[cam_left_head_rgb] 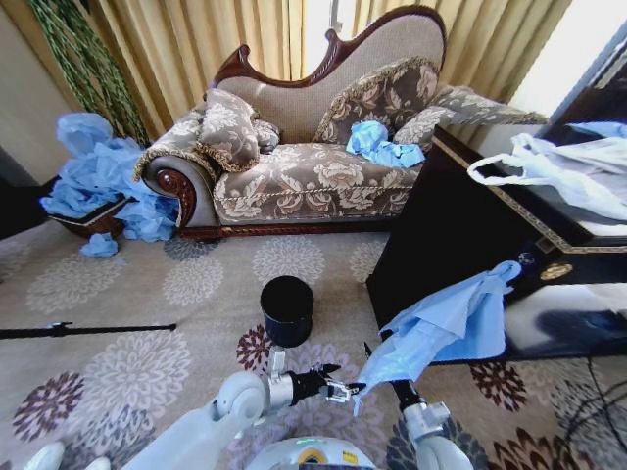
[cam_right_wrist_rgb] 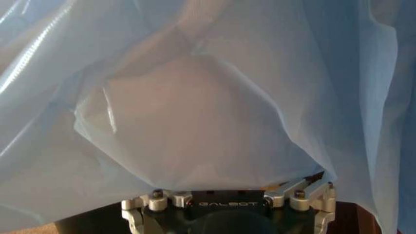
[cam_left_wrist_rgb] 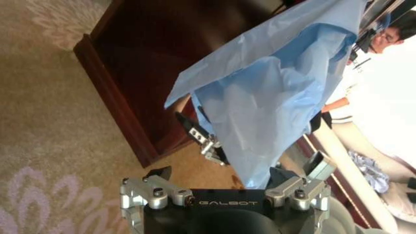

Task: Place a garbage bag over the trash bin.

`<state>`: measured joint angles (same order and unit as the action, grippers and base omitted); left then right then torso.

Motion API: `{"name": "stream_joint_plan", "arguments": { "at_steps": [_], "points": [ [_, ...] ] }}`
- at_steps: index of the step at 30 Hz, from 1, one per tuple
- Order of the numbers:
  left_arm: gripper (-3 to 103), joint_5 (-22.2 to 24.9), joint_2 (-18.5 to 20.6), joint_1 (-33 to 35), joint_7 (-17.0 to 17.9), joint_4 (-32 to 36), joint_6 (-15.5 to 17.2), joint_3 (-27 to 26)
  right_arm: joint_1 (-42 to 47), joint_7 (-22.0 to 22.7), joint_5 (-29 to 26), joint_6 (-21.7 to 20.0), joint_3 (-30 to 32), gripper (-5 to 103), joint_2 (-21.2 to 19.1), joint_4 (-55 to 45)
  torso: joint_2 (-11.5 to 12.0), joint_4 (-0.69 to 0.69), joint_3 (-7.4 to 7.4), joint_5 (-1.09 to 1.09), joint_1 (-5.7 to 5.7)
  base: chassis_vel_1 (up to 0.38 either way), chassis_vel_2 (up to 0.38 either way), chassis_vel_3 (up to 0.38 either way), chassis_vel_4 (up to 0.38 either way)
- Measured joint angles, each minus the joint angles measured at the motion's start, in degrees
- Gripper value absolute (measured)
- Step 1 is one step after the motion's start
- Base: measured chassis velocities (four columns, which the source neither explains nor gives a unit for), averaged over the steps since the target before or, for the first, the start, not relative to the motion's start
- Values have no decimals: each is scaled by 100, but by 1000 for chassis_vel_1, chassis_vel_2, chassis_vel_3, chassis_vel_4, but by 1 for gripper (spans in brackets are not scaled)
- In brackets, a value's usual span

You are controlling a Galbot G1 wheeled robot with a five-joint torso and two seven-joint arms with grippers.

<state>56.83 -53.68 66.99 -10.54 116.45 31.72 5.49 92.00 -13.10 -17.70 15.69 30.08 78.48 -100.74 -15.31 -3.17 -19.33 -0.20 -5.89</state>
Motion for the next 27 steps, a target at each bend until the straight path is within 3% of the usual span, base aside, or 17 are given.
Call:
{"name": "stream_joint_plan", "arguments": {
  "at_steps": [14, 27],
  "points": [
    [100, -578, 47, -53, -393, -83, -54, 105, -45, -3, -13, 1, -3, 100, -12, 68, 0, 0, 0, 0, 0, 0, 0, 0, 0],
    [100, -694, -371, -408, -232, -411, -97, 352, -71, 3, -24, -8, -21, 100, -44, 71, -1, 0, 0, 0, 0, 0, 0, 0, 0]
  ]
}}
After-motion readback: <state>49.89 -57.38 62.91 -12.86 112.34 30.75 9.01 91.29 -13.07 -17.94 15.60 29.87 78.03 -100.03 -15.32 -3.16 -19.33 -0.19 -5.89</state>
